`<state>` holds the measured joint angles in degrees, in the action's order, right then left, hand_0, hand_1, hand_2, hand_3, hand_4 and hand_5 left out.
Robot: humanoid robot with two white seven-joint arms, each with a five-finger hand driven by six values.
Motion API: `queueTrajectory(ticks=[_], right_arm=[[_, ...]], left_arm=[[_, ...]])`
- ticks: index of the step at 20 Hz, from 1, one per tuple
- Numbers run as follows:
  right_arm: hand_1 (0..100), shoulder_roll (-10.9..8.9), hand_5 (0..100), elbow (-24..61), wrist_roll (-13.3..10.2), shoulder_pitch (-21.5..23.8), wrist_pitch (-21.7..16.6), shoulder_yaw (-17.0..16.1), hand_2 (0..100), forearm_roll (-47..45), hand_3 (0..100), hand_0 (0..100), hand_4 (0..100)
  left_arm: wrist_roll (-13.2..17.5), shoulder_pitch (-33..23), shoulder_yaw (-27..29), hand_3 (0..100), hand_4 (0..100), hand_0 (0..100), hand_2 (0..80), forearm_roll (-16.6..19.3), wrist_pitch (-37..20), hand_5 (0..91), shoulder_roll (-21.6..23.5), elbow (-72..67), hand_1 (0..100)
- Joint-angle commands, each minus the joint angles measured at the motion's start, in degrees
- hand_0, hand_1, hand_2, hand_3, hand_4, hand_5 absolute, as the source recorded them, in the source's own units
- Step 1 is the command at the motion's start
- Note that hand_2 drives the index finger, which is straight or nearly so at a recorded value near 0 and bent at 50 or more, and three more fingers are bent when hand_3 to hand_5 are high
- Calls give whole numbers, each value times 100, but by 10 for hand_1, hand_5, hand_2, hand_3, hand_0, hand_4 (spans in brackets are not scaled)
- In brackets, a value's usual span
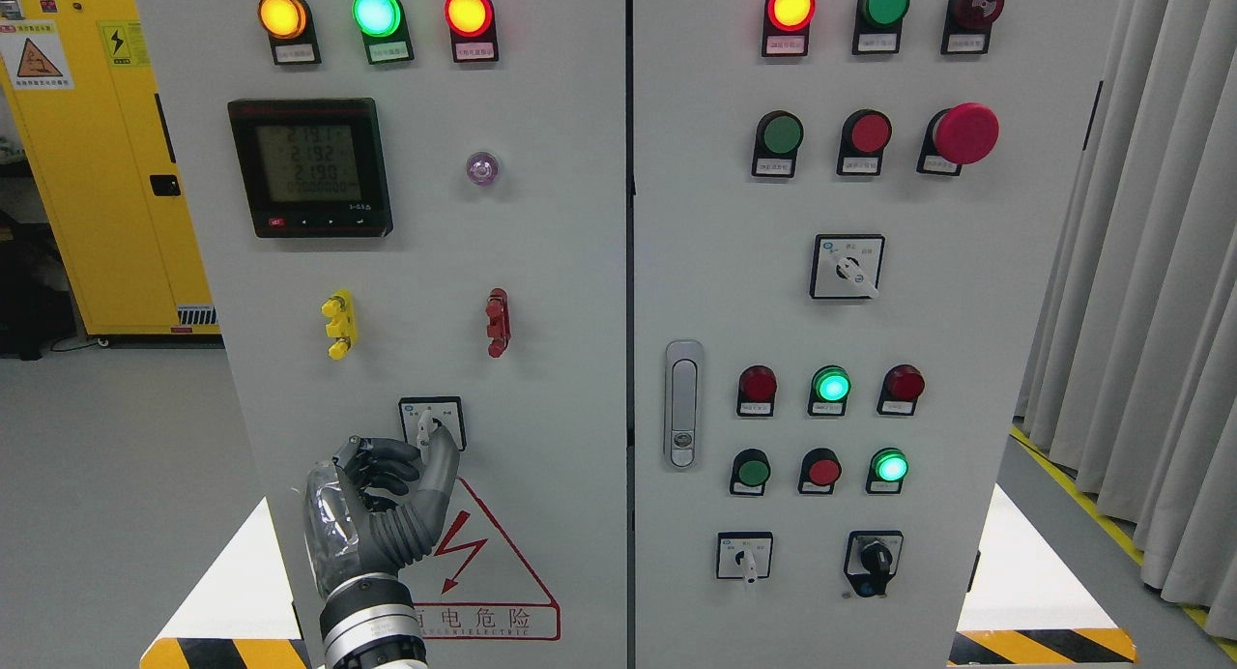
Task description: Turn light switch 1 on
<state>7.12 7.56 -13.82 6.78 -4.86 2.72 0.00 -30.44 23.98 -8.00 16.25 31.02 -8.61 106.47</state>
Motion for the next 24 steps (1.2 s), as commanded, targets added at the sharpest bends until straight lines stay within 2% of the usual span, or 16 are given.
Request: queueTrajectory(ticks=[1, 11, 24], right_arm=[[500, 0, 0, 0, 3, -2, 2, 0, 40, -167, 0, 0, 0], [500, 0, 0, 0, 3, -2, 2, 0, 40, -167, 0, 0, 0], [500, 0, 0, 0, 3, 7, 2, 0, 40, -167, 0, 0, 0]], left_arm=[[12, 1, 0, 815, 807, 268, 650, 1, 1, 749, 0, -12, 697], [12, 10, 0, 819, 809, 366, 652, 1, 1, 746, 0, -12, 688], [21, 10, 0, 828, 811, 431, 661, -8, 1, 752, 0, -30, 652]])
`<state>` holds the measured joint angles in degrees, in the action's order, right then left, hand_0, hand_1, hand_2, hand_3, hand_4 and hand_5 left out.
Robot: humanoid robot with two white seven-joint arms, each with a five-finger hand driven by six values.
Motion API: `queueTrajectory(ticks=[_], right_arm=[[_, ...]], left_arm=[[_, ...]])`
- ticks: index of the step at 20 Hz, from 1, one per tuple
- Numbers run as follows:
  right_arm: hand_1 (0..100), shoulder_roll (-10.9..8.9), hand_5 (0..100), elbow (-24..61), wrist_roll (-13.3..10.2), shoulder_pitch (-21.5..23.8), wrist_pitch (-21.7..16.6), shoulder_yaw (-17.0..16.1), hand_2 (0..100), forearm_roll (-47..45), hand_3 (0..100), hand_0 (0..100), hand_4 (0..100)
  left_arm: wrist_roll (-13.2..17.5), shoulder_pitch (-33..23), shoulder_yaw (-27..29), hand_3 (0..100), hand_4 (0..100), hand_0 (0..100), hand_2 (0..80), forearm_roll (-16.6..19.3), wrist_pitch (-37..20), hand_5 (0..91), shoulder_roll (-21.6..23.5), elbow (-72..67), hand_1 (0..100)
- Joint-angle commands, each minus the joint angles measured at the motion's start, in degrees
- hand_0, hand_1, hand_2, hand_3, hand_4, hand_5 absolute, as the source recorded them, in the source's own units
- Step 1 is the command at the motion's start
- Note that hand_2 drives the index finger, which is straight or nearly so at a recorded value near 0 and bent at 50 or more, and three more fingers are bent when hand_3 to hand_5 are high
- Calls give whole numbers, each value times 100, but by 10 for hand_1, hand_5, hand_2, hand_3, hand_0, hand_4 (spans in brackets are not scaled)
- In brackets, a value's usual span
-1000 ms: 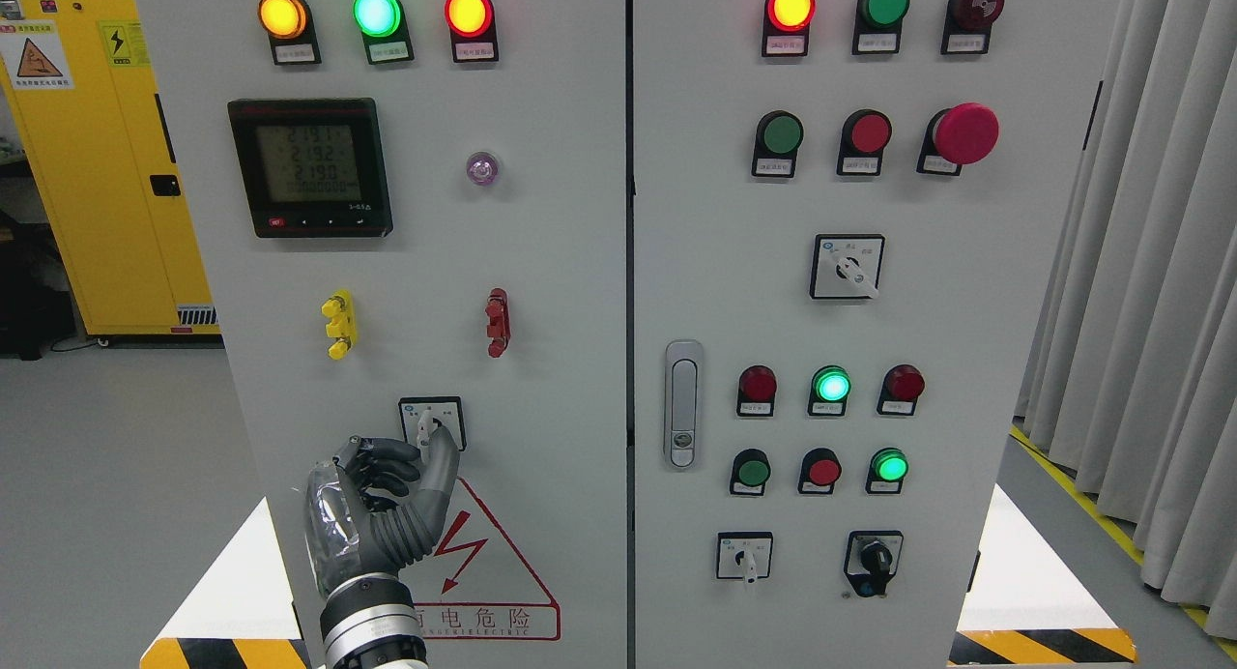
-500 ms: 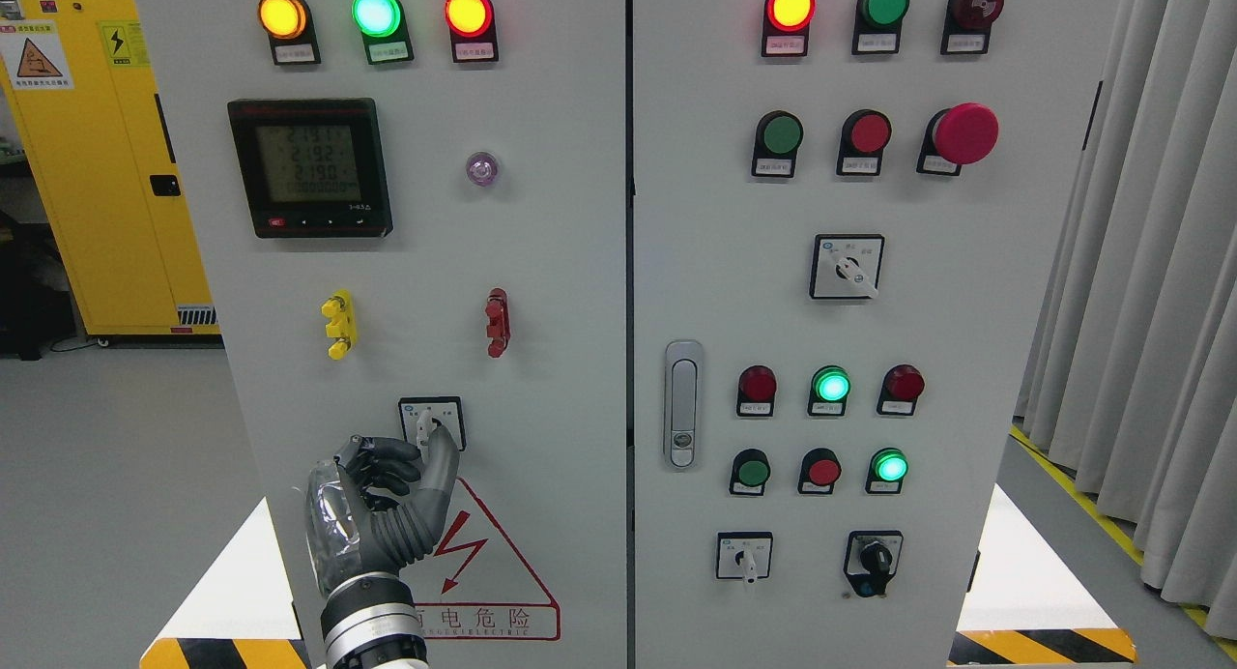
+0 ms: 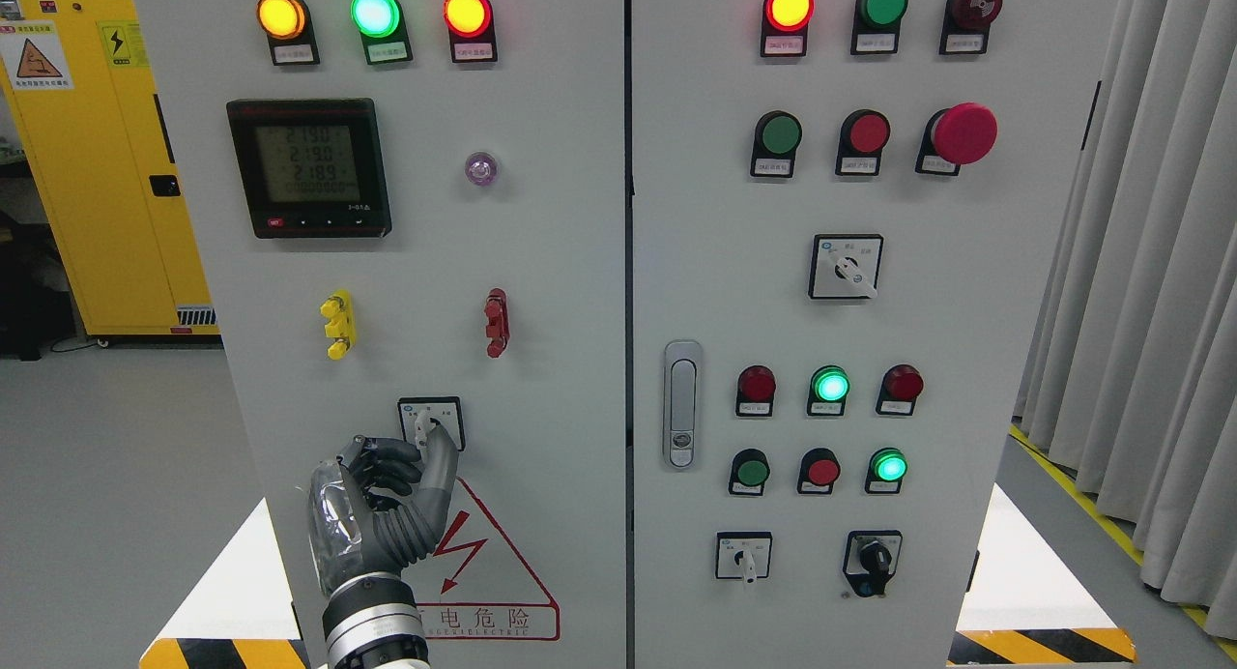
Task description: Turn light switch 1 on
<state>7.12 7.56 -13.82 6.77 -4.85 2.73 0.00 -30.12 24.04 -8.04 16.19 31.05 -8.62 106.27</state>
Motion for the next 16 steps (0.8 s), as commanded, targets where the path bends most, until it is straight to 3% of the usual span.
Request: queueTrajectory(ticks=[1, 16], right_arm=[[500, 0, 0, 0, 2, 0, 2, 0, 40, -167, 0, 0, 0], [500, 0, 0, 0, 2, -1, 2, 0, 40, -167, 0, 0, 0]], left_arm=[[-11, 4, 4, 829, 811, 435, 662, -1, -2, 753, 1, -10, 649], [-2, 13, 4, 832, 814, 472, 665, -1, -2, 753, 1, -19, 605]])
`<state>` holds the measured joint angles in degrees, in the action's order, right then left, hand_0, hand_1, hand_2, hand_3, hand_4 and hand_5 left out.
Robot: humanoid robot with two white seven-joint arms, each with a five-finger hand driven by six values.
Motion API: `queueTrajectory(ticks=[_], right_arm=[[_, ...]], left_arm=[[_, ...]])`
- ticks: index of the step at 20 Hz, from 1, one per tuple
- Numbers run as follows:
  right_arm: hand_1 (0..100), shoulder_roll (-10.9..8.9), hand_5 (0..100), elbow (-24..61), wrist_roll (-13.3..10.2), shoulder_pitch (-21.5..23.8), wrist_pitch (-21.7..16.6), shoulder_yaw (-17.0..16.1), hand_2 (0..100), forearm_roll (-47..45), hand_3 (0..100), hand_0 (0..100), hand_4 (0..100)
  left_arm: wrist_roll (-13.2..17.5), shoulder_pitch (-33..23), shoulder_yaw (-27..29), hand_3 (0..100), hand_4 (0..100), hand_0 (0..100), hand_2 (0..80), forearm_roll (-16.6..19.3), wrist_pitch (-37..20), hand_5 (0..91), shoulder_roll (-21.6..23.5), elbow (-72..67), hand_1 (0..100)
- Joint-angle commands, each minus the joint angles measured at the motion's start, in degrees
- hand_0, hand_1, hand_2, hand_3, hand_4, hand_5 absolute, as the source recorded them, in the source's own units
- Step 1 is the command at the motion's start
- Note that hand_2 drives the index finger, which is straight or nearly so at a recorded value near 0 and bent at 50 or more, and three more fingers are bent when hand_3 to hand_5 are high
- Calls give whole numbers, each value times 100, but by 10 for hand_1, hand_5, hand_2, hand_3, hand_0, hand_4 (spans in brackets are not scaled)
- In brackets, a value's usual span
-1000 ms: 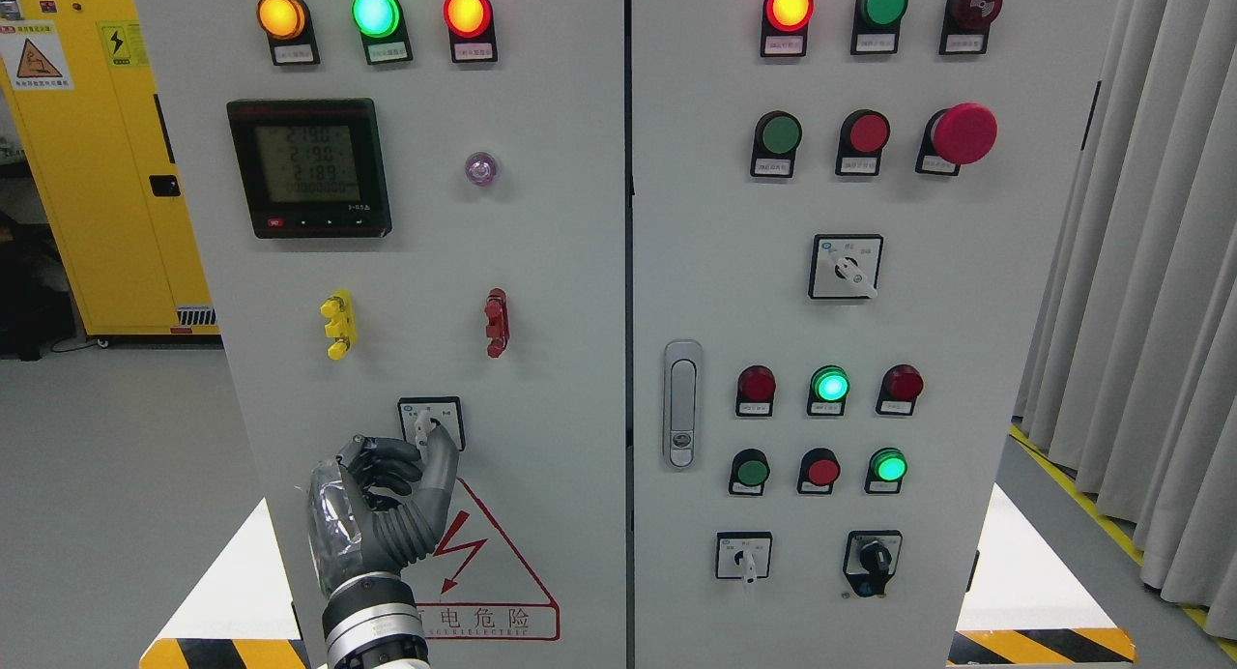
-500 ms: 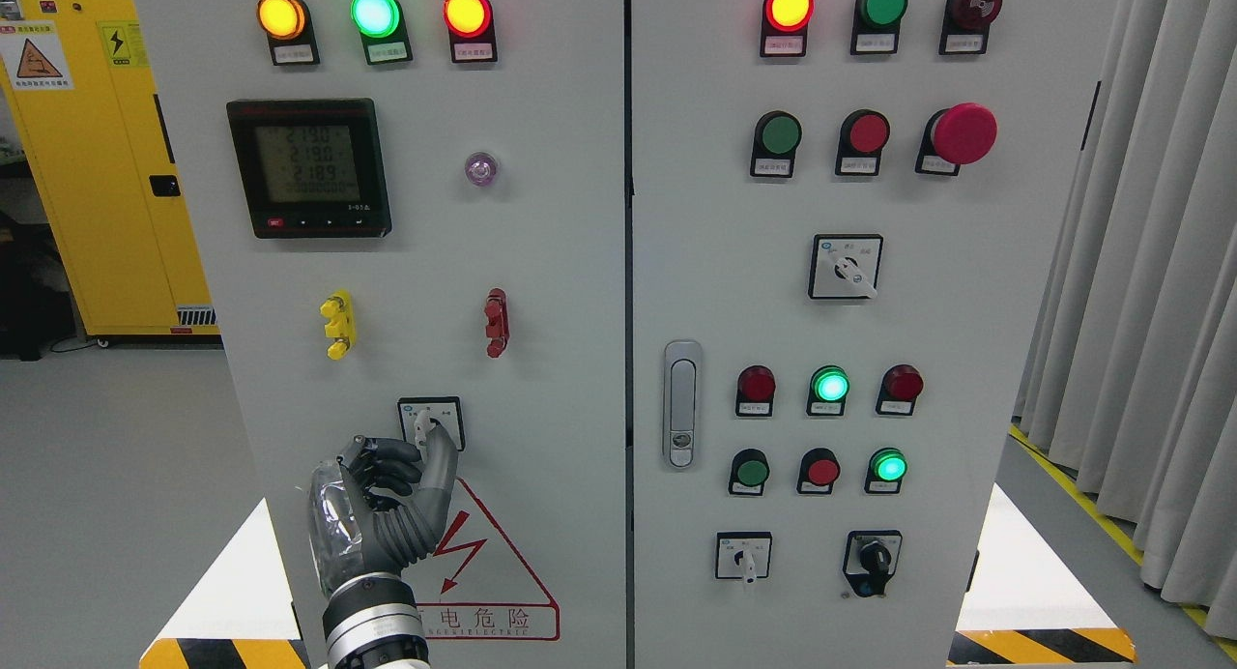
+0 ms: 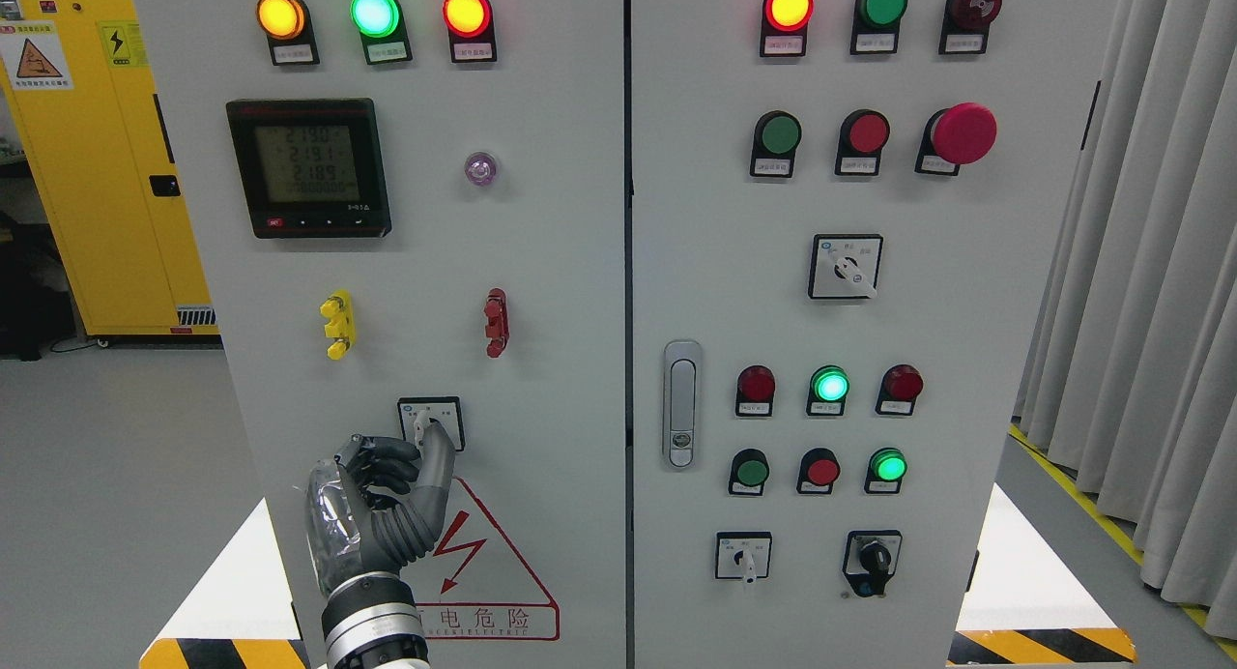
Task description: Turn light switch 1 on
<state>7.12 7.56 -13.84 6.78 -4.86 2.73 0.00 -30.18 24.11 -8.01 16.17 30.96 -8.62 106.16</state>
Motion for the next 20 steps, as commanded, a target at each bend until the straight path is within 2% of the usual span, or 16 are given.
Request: queueTrajectory(ticks=[1, 20], right_arm=[[500, 0, 0, 0, 4, -1, 2, 0, 40, -167, 0, 0, 0], [500, 0, 0, 0, 4, -1, 2, 0, 40, -167, 0, 0, 0]], left_arm=[[3, 6, 1, 833, 814, 480, 665, 0, 6, 753, 1, -7, 603], [20, 23, 1, 841, 820, 600, 667, -17, 6, 756, 1, -60, 588]])
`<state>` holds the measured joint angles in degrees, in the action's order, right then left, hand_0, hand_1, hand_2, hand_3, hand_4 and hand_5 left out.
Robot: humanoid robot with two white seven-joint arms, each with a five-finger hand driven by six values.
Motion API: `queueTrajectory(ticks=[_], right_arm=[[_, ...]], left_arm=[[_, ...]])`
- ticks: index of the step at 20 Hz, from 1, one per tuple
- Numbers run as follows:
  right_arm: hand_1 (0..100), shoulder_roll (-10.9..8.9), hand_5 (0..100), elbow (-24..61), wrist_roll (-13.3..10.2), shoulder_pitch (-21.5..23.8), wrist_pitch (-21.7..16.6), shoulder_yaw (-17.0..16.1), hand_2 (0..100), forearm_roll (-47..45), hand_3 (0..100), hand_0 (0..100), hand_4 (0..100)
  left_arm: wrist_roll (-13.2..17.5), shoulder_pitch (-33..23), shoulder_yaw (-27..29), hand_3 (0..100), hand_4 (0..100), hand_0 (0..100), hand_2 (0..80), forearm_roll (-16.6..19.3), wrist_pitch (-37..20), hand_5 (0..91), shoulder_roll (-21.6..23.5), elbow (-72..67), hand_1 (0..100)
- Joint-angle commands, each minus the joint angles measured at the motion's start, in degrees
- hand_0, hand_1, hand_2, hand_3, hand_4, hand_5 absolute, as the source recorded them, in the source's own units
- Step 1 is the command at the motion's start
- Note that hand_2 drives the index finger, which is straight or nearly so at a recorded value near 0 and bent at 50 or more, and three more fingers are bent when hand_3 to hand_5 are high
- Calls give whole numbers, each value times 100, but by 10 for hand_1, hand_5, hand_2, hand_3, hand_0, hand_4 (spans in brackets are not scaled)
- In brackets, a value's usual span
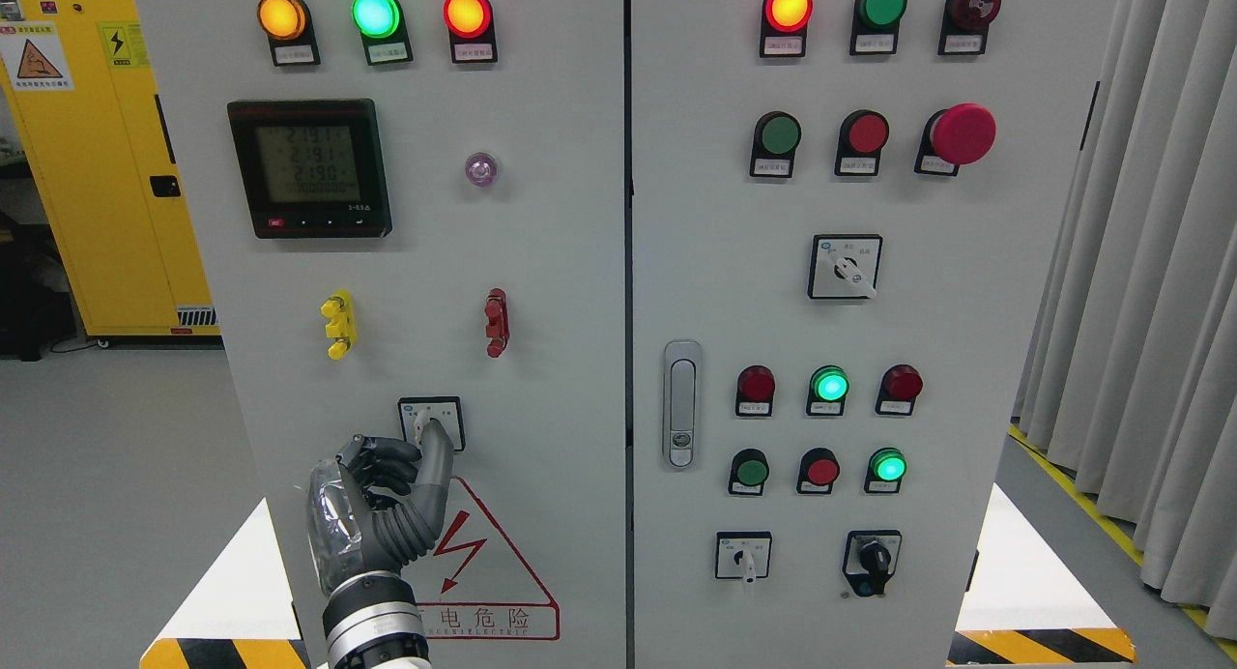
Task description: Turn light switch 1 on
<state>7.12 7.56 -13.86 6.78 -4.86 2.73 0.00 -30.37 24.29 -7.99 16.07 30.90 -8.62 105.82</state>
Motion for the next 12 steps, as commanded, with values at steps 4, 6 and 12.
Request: queueTrajectory(ticks=[4, 6, 12], right_arm=[[500, 0, 0, 0, 6, -1, 2, 0, 40, -167, 0, 0, 0], [500, 0, 0, 0, 6, -1, 2, 0, 40, -167, 0, 0, 0], [500, 0, 0, 0, 6, -1, 2, 0, 40, -167, 0, 0, 0]], left_arm=[[40, 14, 0, 847, 820, 633, 669, -8, 3, 755, 1, -26, 584], [40, 14, 0, 849, 821, 641, 670, -8, 3, 758, 1, -26, 581], [58, 14, 0, 852, 822, 679, 674, -16, 3, 757, 0, -26, 561]])
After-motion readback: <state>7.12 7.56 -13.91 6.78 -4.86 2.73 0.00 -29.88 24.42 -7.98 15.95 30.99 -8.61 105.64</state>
